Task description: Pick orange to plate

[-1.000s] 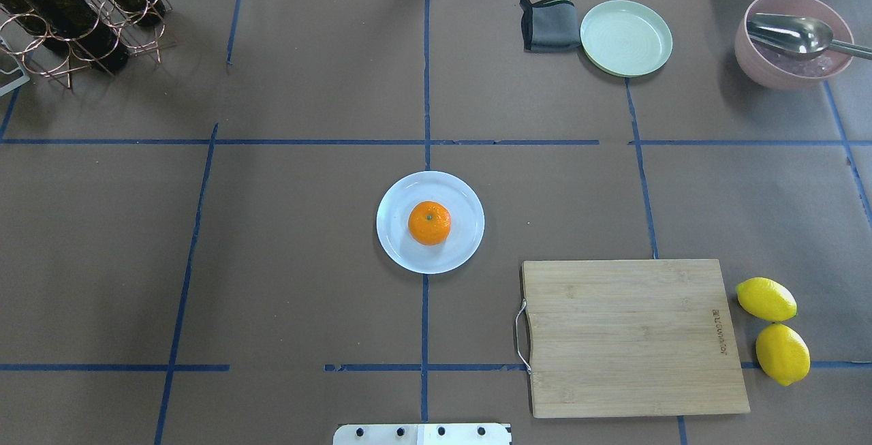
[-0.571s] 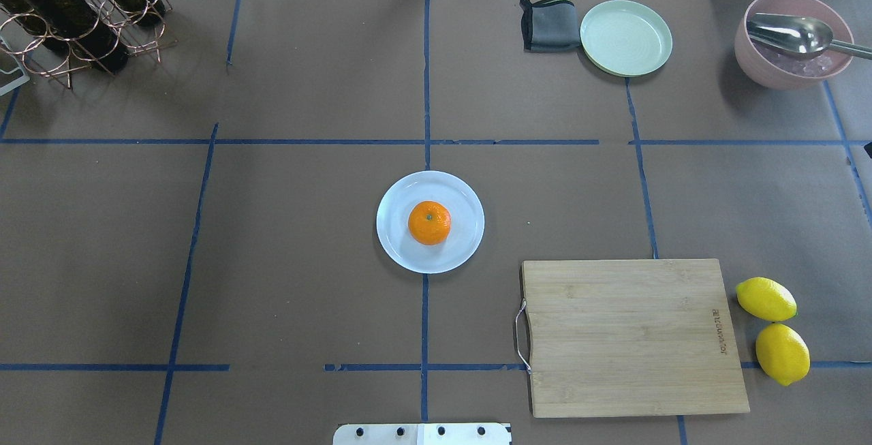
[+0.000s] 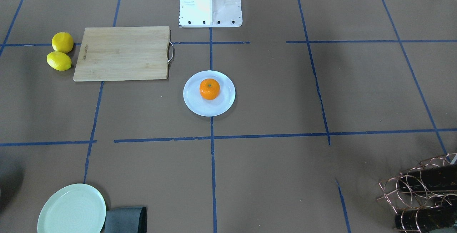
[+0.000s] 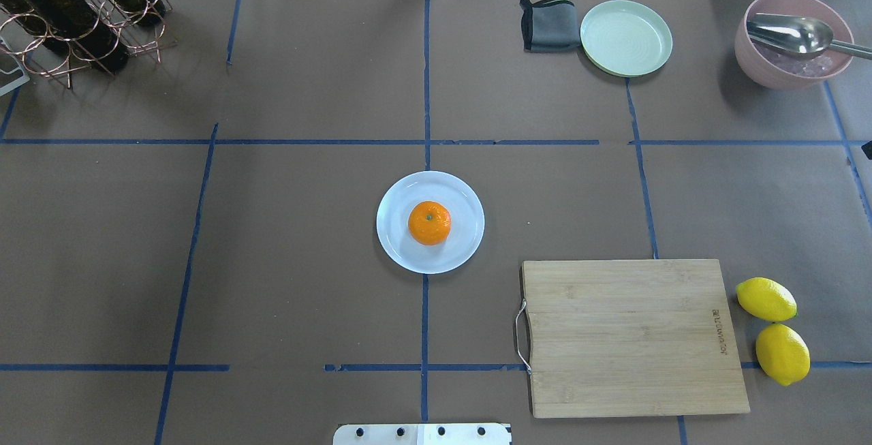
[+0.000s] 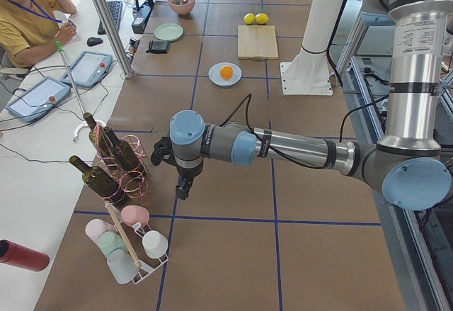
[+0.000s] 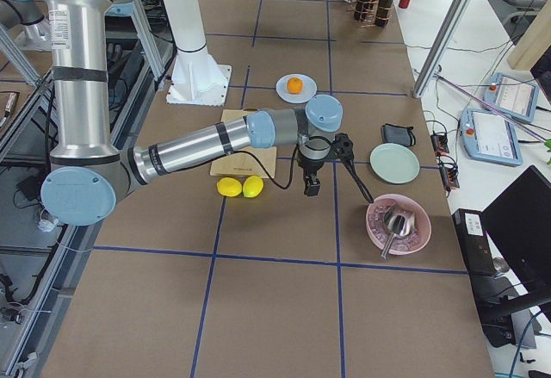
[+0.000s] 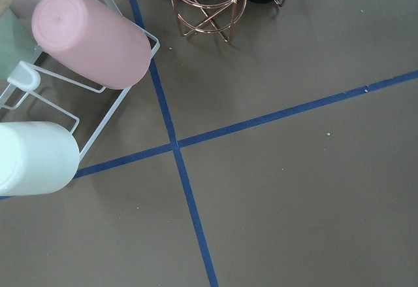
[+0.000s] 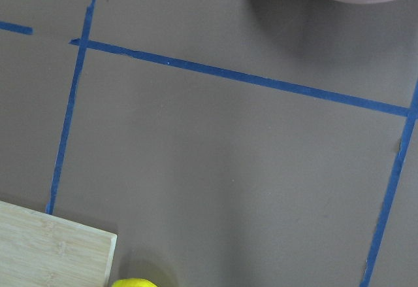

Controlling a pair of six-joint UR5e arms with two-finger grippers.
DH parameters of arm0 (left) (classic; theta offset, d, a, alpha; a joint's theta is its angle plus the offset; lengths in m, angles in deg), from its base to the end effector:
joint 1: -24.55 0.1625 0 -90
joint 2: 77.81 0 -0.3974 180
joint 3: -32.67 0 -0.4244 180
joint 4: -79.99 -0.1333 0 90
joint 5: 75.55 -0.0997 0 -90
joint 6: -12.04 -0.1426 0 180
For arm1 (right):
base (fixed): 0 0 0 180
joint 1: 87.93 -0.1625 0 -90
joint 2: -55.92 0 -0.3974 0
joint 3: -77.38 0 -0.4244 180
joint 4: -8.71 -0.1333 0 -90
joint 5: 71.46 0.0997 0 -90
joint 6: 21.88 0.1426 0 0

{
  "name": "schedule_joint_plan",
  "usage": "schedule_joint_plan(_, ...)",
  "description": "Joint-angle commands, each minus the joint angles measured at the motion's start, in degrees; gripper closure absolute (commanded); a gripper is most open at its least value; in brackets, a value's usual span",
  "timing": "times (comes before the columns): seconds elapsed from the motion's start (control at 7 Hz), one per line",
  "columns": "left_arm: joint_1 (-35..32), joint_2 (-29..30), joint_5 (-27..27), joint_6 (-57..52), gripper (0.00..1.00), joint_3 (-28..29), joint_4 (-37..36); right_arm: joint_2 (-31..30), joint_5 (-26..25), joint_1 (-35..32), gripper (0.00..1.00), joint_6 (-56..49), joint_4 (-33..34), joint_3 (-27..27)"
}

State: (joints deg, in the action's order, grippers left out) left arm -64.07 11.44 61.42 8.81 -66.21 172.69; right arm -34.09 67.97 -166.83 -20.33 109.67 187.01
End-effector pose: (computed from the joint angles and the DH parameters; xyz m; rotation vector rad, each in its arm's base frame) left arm -0.0163 -0.5317 0.5767 0.1916 0.8149 0.1532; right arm -0.0741 -0.5074 0.4941 0.0460 -0.8732 -0.2211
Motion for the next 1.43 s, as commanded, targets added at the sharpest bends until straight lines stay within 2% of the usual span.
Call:
schedule_joint_plan(0.0, 0.03, 0.48, 0.05, 2.08, 0.0, 0.7, 0.2, 0.19, -0.13, -0.03, 0.0, 0.12, 0.02, -0.99)
schedule_joint_plan(0.43, 0.2, 0.58, 0.05, 4.1, 0.0, 0.97, 0.29, 0.89, -0.82, 0.59, 0.0, 0.3, -0.24, -4.15)
schedule_joint_plan(0.57, 0.03, -0.3, -0.03, 3.67, 0.0, 0.62, 0.2, 0.1, -3.09, 0.59, 0.0, 0.04, -0.5, -3.72)
schedule_joint_plan(0.71, -0.06, -0.31, -0.38, 3.67, 0.0, 0.18, -0.06, 0.88, -2.07, 0.33, 0.0, 0.21, -0.51, -0.94)
schedule_joint_plan(0.86, -0.15, -0.57, -0.04, 3.41, 0.0, 1.31, 0.11, 0.1, -1.97, -0.03, 0.0, 0.39, 1.84, 4.05)
schedule_joint_plan(1.0, -0.15, -3.53, 0.05, 3.41, 0.0, 0.01, 0.38, -0.86, -1.02, -0.12, 0.0, 0.39, 2.21, 5.32)
schedule_joint_plan(1.29, -0.33, -3.74, 0.05, 3.41, 0.0, -0.44, 0.47, -2.36, -0.3, -0.38, 0.0, 0.56, 2.04, 7.17)
